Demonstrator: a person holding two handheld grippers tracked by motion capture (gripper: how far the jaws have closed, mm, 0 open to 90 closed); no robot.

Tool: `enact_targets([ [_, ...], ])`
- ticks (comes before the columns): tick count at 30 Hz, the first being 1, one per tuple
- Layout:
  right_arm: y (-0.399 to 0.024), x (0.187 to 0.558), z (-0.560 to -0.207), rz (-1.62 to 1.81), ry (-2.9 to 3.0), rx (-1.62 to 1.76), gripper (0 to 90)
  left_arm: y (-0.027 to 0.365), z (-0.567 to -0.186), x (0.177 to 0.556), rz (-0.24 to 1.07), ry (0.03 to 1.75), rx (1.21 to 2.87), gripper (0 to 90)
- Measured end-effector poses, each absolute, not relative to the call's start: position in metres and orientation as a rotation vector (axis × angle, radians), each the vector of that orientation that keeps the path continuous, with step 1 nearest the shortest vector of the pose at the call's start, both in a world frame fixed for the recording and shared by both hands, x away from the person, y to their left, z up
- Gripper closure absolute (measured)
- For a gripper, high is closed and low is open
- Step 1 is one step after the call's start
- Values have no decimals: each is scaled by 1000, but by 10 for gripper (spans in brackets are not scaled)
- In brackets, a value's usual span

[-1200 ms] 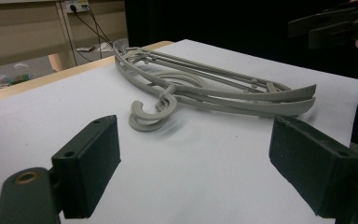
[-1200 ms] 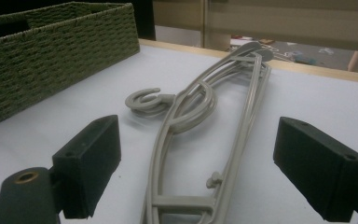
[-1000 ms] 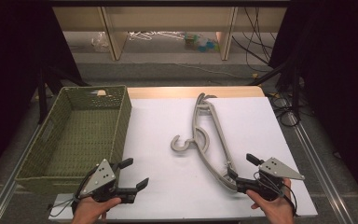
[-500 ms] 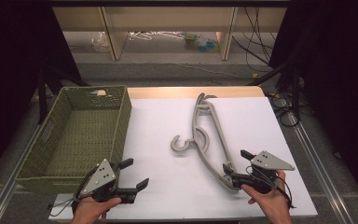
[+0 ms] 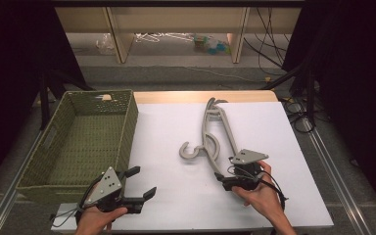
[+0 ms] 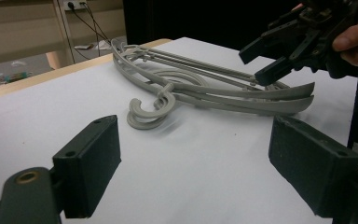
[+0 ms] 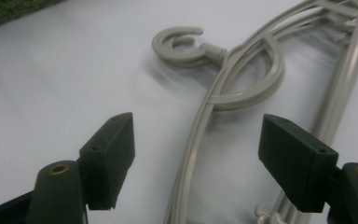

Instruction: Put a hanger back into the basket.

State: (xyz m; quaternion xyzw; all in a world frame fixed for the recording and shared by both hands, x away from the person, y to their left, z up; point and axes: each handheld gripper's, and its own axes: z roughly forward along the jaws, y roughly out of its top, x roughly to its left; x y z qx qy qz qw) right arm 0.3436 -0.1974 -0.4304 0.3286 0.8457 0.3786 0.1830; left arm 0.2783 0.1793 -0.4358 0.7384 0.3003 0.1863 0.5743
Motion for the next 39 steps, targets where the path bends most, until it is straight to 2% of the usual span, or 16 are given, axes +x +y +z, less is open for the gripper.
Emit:
enact_targets([
  [7, -180, 358, -437, 951, 2476, 956, 337, 179, -436, 279, 443, 695, 1743, 166],
  [8, -175, 364, -441, 945, 2470, 974, 371, 180, -436, 279, 448, 688, 1748, 166],
  [16, -164, 384, -446, 822, 2549, 1047, 472, 178, -437, 278, 439, 685, 1759, 167],
  [18, -163, 387, -447, 818, 2543, 1051, 488, 178, -437, 278, 443, 684, 1762, 167],
  [19, -161, 390, -448, 782, 2577, 1075, 536, 178, -437, 278, 440, 691, 1762, 167],
  [22, -157, 393, -450, 763, 2596, 1074, 584, 177, -437, 278, 432, 705, 1757, 166],
  [29, -153, 399, -452, 716, 2605, 1087, 655, 177, -437, 278, 431, 698, 1768, 166],
  [32, -153, 402, -453, 694, 2596, 1110, 716, 176, -438, 279, 422, 705, 1757, 166],
  [39, -155, 403, -450, 717, 2594, 1137, 757, 178, -438, 279, 423, 720, 1754, 165],
])
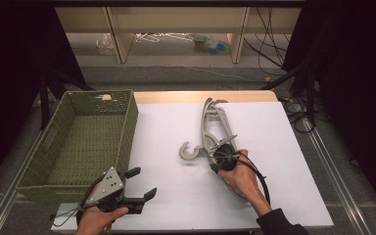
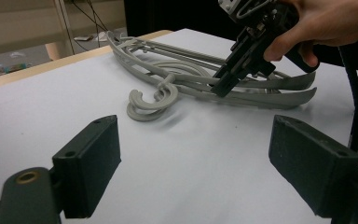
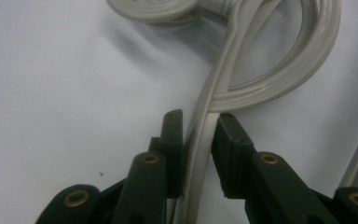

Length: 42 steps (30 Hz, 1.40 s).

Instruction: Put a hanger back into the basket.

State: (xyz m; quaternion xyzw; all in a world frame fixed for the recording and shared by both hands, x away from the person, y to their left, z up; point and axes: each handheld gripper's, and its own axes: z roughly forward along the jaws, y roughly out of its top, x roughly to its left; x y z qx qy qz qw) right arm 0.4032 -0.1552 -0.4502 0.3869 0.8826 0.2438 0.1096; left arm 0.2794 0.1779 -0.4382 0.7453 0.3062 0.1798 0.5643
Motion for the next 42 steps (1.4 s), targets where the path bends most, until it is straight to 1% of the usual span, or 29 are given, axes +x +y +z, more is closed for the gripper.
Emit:
enact_targets([
  [2, -156, 403, -450, 716, 2595, 1141, 765, 178, -438, 279, 428, 724, 1765, 165],
  [3, -156, 402, -447, 732, 2592, 1147, 794, 178, -438, 279, 425, 722, 1760, 165],
  [5, -157, 401, -444, 746, 2590, 1137, 812, 178, -437, 279, 427, 725, 1762, 165],
  [10, -155, 397, -437, 733, 2614, 1082, 815, 179, -437, 279, 431, 726, 1758, 165],
  [11, -155, 396, -433, 709, 2616, 1018, 817, 179, -437, 279, 429, 724, 1756, 165],
  [15, -157, 394, -428, 737, 2644, 997, 817, 180, -437, 279, 448, 712, 1767, 167],
  [30, -171, 375, -409, 1041, 2764, 863, 819, 180, -436, 279, 484, 696, 1774, 179],
  [34, -171, 368, -405, 1074, 2815, 817, 820, 181, -436, 279, 480, 720, 1750, 177],
  [35, -171, 366, -404, 1082, 2824, 802, 820, 182, -436, 280, 496, 694, 1767, 176],
  [37, -169, 362, -403, 1110, 2822, 796, 821, 180, -437, 279, 480, 700, 1751, 175],
  [40, -168, 356, -401, 1158, 2838, 749, 821, 179, -436, 279, 511, 686, 1776, 171],
  [41, -167, 354, -400, 1174, 2846, 744, 821, 178, -436, 281, 540, 654, 1780, 167],
  [42, -167, 350, -400, 1197, 2857, 727, 821, 177, -436, 282, 524, 631, 1776, 162],
])
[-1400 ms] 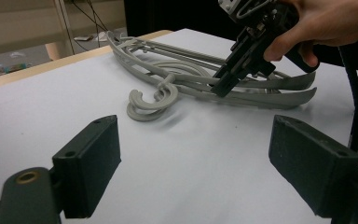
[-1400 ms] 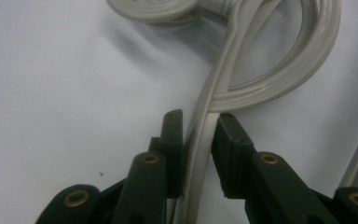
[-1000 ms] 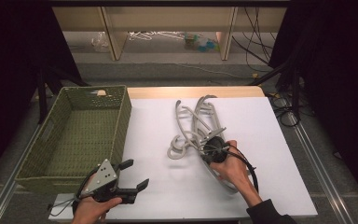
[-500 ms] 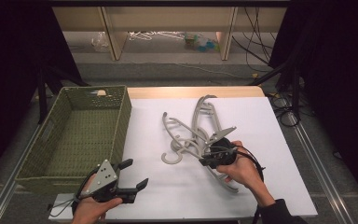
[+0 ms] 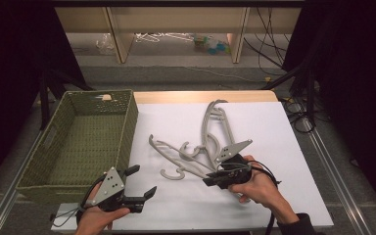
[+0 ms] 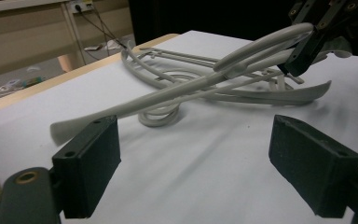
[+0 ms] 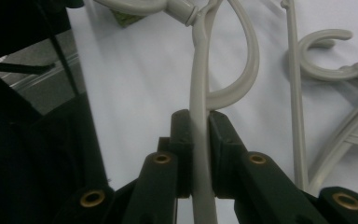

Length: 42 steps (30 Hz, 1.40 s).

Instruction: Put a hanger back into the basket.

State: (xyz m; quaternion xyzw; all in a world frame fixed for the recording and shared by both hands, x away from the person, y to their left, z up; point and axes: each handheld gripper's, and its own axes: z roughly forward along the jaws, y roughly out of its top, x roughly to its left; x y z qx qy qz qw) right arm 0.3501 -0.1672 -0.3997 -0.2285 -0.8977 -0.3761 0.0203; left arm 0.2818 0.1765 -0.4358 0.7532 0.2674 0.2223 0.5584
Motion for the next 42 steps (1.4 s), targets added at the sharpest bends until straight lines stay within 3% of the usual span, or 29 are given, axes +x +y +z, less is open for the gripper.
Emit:
enact_targets([
  [7, -170, 334, -401, -1182, -2750, -631, 822, 159, -437, 289, 561, 583, 1868, 170],
  [11, -168, 326, -404, -1175, -2738, -570, 822, 145, -437, 294, 585, 504, 1939, 225],
  [19, -168, 320, -403, -1174, -2721, -512, 822, 134, -437, 308, 485, 365, 2046, 312],
  [20, -169, 320, -403, -1172, -2719, -514, 822, 133, -437, 309, 477, 340, 2062, 385],
  [26, -170, 318, -402, -1176, -2696, -490, 822, 127, -439, 312, 452, 241, 2138, 448],
  [27, -170, 318, -402, -1172, -2701, -469, 822, 125, -439, 313, 440, 228, 2140, 537],
  [28, -170, 318, -402, -1172, -2701, -469, 822, 125, -439, 314, 433, 223, 2146, 537],
  [29, -170, 318, -403, -1173, -2700, -461, 821, 123, -438, 314, 415, 193, 2170, 591],
  [42, -186, 322, -394, -1196, -2716, -381, 791, 110, -417, 308, 356, 55, 2248, 735],
])
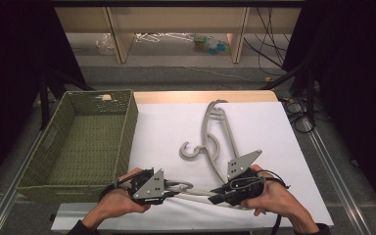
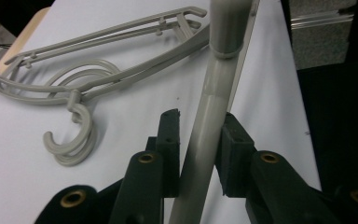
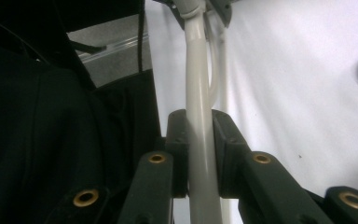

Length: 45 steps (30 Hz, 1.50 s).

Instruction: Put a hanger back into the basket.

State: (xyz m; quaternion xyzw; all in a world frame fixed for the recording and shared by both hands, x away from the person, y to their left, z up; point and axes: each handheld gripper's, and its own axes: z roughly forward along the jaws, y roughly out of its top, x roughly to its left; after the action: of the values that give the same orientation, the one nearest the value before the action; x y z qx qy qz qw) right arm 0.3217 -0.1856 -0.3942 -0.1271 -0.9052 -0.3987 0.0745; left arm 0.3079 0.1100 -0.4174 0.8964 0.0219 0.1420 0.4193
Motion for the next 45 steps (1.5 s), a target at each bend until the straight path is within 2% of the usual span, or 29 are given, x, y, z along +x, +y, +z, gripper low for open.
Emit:
enact_targets([
  [5, -188, 324, -392, -1200, -2744, -409, 747, 107, -414, 304, 302, 80, 2256, 759],
  [6, -189, 326, -392, -1196, -2752, -446, 701, 106, -414, 303, 266, 89, 2257, 774],
  [8, -189, 326, -392, -1197, -2757, -450, 673, 105, -414, 302, 246, 98, 2250, 780],
  [12, -191, 327, -386, -1250, -2792, -565, 499, 107, -412, 303, 184, 200, 2229, 790],
  [13, -191, 327, -386, -1250, -2792, -565, 499, 108, -412, 304, 186, 219, 2223, 790],
  [17, -198, 329, -377, -1345, -2810, -703, 387, 116, -406, 307, 181, 331, 2187, 791],
  [21, -204, 331, -370, -1459, -2798, -830, 328, 122, -403, 308, 196, 398, 2174, 790],
  [34, -217, 323, -359, -1655, -2796, -933, 241, 144, -396, 313, 219, 588, 2112, 790],
  [38, -223, 318, -364, -1690, -2782, -997, 204, 152, -394, 313, 229, 638, 2094, 790],
  [45, -234, 314, -387, -1644, -2754, -1080, 200, 158, -386, 311, 234, 639, 2060, 790],
])
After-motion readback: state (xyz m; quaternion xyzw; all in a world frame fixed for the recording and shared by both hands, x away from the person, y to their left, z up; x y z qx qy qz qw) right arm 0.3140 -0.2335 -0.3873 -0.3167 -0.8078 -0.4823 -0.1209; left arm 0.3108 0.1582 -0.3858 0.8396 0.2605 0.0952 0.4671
